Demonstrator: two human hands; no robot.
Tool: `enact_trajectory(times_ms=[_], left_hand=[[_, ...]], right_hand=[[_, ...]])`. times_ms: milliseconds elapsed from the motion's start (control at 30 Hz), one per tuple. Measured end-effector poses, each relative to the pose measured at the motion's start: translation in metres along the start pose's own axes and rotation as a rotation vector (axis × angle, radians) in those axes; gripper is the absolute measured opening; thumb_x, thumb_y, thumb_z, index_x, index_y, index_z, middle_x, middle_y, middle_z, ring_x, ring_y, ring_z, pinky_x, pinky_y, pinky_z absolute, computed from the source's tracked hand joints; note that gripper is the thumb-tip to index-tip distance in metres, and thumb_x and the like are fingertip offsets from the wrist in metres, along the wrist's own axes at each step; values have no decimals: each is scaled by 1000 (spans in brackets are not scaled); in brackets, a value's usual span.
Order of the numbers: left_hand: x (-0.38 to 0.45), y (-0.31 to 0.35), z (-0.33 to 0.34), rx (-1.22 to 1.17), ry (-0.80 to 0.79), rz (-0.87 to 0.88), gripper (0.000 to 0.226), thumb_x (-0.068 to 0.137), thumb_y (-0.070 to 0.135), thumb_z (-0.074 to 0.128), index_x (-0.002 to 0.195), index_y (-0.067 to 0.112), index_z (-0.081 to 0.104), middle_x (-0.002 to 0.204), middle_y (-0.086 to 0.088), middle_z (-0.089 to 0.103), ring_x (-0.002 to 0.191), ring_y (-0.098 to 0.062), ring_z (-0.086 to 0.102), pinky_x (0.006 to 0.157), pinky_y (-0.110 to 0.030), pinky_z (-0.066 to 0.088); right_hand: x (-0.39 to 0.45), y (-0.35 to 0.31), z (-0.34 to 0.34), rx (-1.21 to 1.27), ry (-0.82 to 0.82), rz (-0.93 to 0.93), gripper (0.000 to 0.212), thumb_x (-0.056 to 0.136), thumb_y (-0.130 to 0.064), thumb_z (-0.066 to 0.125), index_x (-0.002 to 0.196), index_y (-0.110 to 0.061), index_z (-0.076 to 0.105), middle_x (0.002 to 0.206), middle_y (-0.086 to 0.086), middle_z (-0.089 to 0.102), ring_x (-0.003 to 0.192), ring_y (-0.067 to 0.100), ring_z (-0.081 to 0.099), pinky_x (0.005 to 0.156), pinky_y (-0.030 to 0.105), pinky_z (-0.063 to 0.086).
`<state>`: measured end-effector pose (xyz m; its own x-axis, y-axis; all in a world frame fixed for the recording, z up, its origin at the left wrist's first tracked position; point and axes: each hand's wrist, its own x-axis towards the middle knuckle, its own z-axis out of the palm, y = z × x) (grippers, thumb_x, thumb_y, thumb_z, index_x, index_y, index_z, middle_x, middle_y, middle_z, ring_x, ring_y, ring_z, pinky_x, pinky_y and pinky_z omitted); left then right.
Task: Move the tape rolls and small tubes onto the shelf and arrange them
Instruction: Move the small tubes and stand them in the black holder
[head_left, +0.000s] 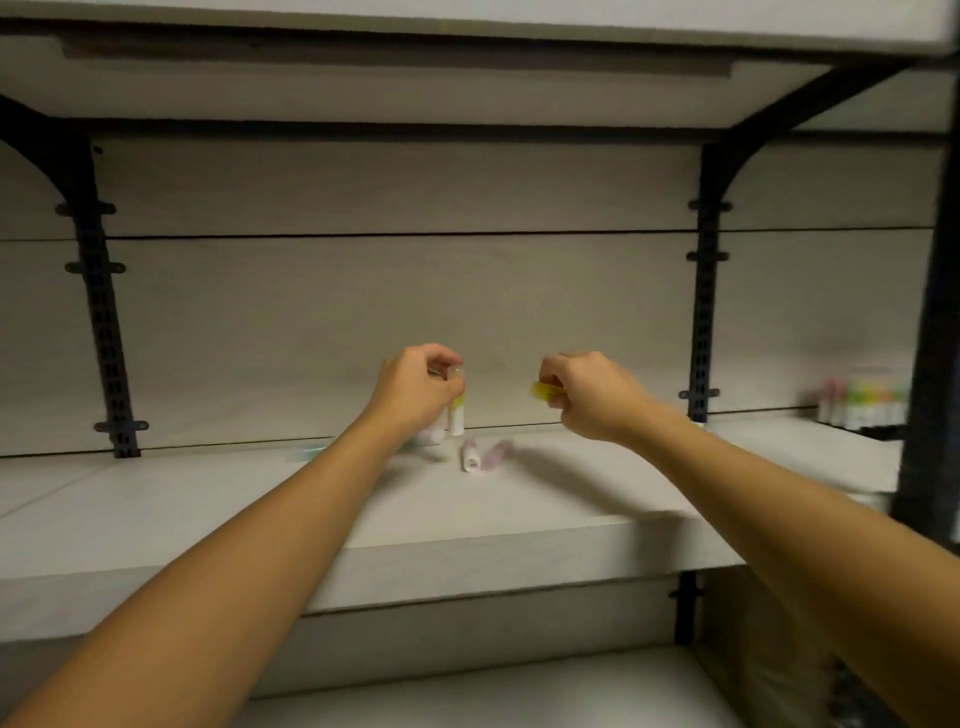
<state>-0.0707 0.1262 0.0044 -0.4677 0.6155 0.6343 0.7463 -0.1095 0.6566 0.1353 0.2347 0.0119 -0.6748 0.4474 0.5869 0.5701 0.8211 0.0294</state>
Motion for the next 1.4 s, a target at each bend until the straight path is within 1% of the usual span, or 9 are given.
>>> enact_trajectory(times_ms=[100, 267, 367, 500, 700, 833, 900, 1267, 1400], left_hand=[[-7, 19, 28, -43, -103, 72, 14, 86, 17, 70, 95, 25, 76, 82, 4, 75, 73, -9, 67, 70, -19, 49], [-23, 51, 67, -98, -225, 171, 18, 85, 17, 72, 101, 23, 77, 86, 6, 75, 80, -7, 70, 71, -9, 48], [-32, 73, 90, -138, -260, 213, 17, 85, 18, 73, 101, 22, 77, 84, 7, 74, 77, -7, 68, 72, -15, 49], [-42, 105, 116, -165, -310, 278, 17, 86, 19, 74, 102, 24, 76, 81, 16, 68, 74, 4, 62, 67, -7, 41], [-63, 158, 148, -210, -360, 321, 18, 89, 20, 73, 106, 23, 75, 91, 10, 70, 82, -2, 64, 67, -10, 46], [-79, 194, 172, -271, -408, 303, 21, 89, 21, 74, 110, 23, 74, 98, 5, 70, 91, -14, 68, 74, -27, 61], [-89, 214, 184, -270, -412, 321, 23, 90, 23, 74, 113, 22, 73, 98, 7, 69, 91, -14, 67, 80, -34, 61], [-138, 324, 260, -289, -394, 409, 28, 91, 28, 72, 119, 25, 70, 103, 9, 67, 96, -5, 62, 73, -12, 50], [-147, 350, 297, -249, -386, 389, 25, 91, 24, 73, 116, 22, 71, 101, 5, 68, 90, -8, 63, 54, -4, 47]], right_hand=[[-31, 24, -21, -30, 30, 138, 29, 85, -6, 62, 111, -20, 59, 102, 3, 61, 89, 27, 57, 73, 43, 56], [-81, 55, -57, -66, 68, 331, 31, 86, -6, 64, 115, -18, 59, 105, 3, 62, 92, 24, 57, 76, 40, 55], [-111, 69, -75, -105, 103, 395, 30, 86, -8, 64, 113, -19, 58, 103, 3, 62, 91, 23, 57, 79, 43, 56], [-144, 90, -100, -103, 136, 469, 27, 88, -10, 65, 112, -19, 56, 103, 1, 60, 90, 21, 56, 82, 38, 56], [-187, 132, -136, -102, 177, 535, 29, 85, -8, 68, 110, -17, 57, 103, 2, 60, 90, 21, 55, 75, 31, 49], [-208, 156, -151, -109, 185, 531, 23, 84, -9, 68, 101, -19, 56, 96, 1, 60, 82, 18, 56, 67, 30, 50], [-218, 171, -158, -125, 184, 530, 23, 83, -9, 68, 99, -20, 56, 96, 1, 60, 82, 19, 55, 67, 30, 50], [-294, 286, -206, -98, 181, 572, 23, 82, -10, 67, 101, -18, 57, 94, 1, 61, 84, 20, 56, 73, 39, 57], [-317, 327, -210, -73, 159, 590, 24, 83, -13, 71, 103, -18, 58, 94, 1, 61, 84, 18, 56, 74, 35, 56]])
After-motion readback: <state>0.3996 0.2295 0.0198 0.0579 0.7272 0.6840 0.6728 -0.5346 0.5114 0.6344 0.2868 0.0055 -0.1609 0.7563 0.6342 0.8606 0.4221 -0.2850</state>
